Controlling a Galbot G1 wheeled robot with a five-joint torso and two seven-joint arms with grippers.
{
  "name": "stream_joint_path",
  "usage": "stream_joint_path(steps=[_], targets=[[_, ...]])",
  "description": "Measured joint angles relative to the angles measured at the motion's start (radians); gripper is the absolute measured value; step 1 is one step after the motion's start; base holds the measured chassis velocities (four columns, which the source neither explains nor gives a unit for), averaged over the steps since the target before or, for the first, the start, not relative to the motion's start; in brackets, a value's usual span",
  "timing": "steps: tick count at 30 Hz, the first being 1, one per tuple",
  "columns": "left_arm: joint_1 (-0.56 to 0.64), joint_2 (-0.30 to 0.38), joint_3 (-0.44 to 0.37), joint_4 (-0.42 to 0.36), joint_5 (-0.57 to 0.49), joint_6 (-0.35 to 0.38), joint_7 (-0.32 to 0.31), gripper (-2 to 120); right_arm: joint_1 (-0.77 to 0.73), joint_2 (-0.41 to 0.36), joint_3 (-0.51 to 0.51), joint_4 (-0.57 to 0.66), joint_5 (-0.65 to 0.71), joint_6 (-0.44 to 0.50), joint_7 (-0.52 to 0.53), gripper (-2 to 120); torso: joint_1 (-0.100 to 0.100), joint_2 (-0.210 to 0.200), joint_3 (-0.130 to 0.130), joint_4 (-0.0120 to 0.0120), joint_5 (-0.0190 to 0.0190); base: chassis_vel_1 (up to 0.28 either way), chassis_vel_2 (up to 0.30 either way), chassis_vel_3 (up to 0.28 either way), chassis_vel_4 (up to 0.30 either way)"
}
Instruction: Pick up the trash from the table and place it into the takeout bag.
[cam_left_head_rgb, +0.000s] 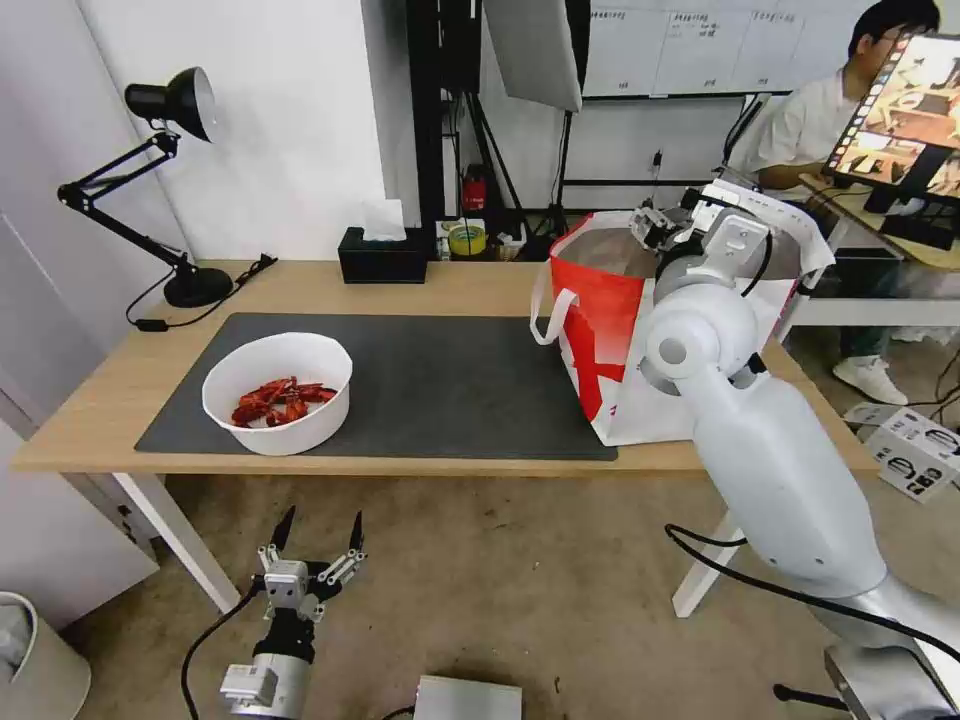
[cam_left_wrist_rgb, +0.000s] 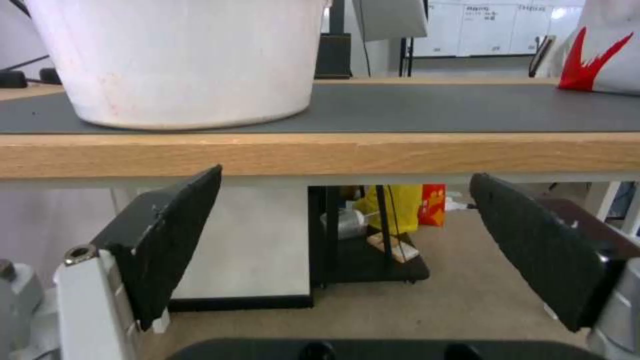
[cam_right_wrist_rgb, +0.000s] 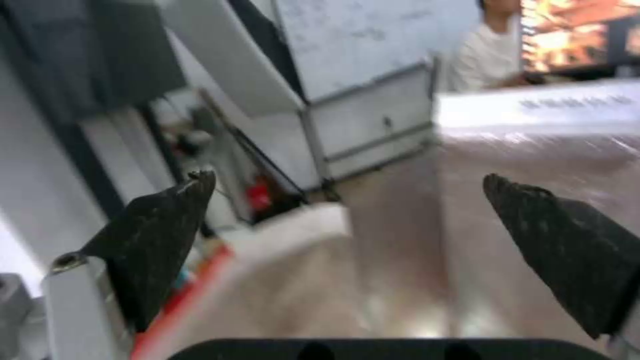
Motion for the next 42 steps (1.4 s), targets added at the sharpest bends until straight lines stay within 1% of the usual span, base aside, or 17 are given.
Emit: stream_joint_path(steps=[3,4,7,8,11,14,17,18,21,22,25,28,30,33,36,38,42], targets=[[-0.001,0.0,0.0,0.0,0.0,0.0,0.0,100,0.0,-0.01,-0.008,0.033,-0.003,0.066,-0.111,100,0.0,0.0,0.0,0.0,0.0,0.0,0.0,0.0,0.0],[-0.001,0.0,0.0,0.0,0.0,0.0,0.0,100,0.0,-0.01,-0.008,0.033,-0.003,0.066,-0.111,100,0.0,0.0,0.0,0.0,0.0,0.0,0.0,0.0,0.0],[-0.001,0.0,0.0,0.0,0.001,0.0,0.0,100,-0.005,-0.027,-0.027,0.075,0.019,0.124,-0.235,100,0.0,0.0,0.0,0.0,-0.0001,0.0,0.0,0.0,0.0],[-0.001,0.0,0.0,0.0,0.001,0.0,0.0,100,-0.005,-0.027,-0.027,0.075,0.019,0.124,-0.235,100,0.0,0.0,0.0,0.0,-0.0001,0.0,0.0,0.0,0.0],[-0.001,0.001,-0.002,-0.001,0.001,0.0,0.0,100,-0.03,-0.057,-0.057,0.12,0.019,0.183,-0.37,100,0.0,0.0,0.0,0.0,-0.0002,0.0,0.0,0.0,0.0],[-0.001,0.002,-0.004,-0.003,0.001,0.0,0.0,100,-0.046,-0.07,-0.067,0.136,0.013,0.2,-0.408,100,0.0,0.0,0.0,0.0001,-0.0001,0.0,0.0,0.0,0.0],[0.001,0.005,-0.01,-0.007,-0.003,0.0,0.0,100,-0.133,-0.133,-0.076,0.172,-0.046,0.281,-0.585,100,0.0,0.0,0.0,0.0002,0.0,0.0,0.0,0.0,0.0],[0.001,0.005,-0.01,-0.007,-0.003,0.0,0.0,100,-0.133,-0.133,-0.076,0.172,-0.046,0.281,-0.585,100,0.0,0.0,0.0,0.0002,0.0,0.0,0.0,0.0,0.0],[0.0,0.006,-0.012,-0.008,-0.005,0.0,0.0,100,-0.245,-0.206,-0.07,0.213,-0.098,0.338,-0.701,100,0.0,0.0,0.0,-0.0001,0.0005,0.0,0.0,0.0,0.0],[0.0,0.006,-0.012,-0.008,-0.005,0.0,0.0,100,-0.245,-0.206,-0.07,0.213,-0.098,0.338,-0.701,100,0.0,0.0,0.0,-0.0001,0.0005,0.0,0.0,0.0,0.0],[-0.005,0.0,-0.007,-0.004,-0.006,-0.005,0.002,100,-0.349,-0.272,-0.044,0.261,-0.149,0.362,-0.764,100,0.0,0.0,0.0,-0.0002,-0.0001,0.0,0.0,0.0,0.0],[-0.006,-0.001,-0.007,-0.004,-0.006,-0.007,0.001,100,-0.432,-0.297,-0.009,0.301,-0.193,0.361,-0.772,100,0.0,0.0,0.0,-0.0002,0.0004,0.0,0.0,0.0,0.0],[-0.006,-0.001,-0.007,-0.005,-0.006,-0.008,0.001,100,-0.528,-0.311,0.026,0.343,-0.231,0.347,-0.746,100,0.0,0.0,0.0,-0.0002,0.0001,0.0,0.0,0.0,0.0],[-0.005,-0.001,-0.007,-0.006,-0.006,-0.008,0.0,100,-0.612,-0.313,0.063,0.357,-0.281,0.353,-0.718,100,0.0,0.0,0.0,0.0001,0.0,0.0,0.0,0.0,0.0],[-0.005,0.0,-0.007,-0.009,-0.007,-0.009,0.0,100,-0.704,-0.311,0.106,0.362,-0.338,0.372,-0.691,100,0.0,0.0,0.0,-0.0002,0.0003,0.0,0.0,0.0,0.0],[-0.004,0.0,-0.006,-0.01,-0.007,-0.01,0.0,100,-0.802,-0.297,0.149,0.369,-0.415,0.402,-0.655,100,0.0,0.0,0.0,0.0,-0.0001,0.0,0.0,0.0,0.0],[-0.004,-0.002,-0.005,-0.011,-0.007,-0.01,0.0,100,-0.889,-0.27,0.186,0.373,-0.485,0.433,-0.629,100,0.0,0.0,0.0,-0.0001,0.0,0.0,0.0,0.0,0.0]])
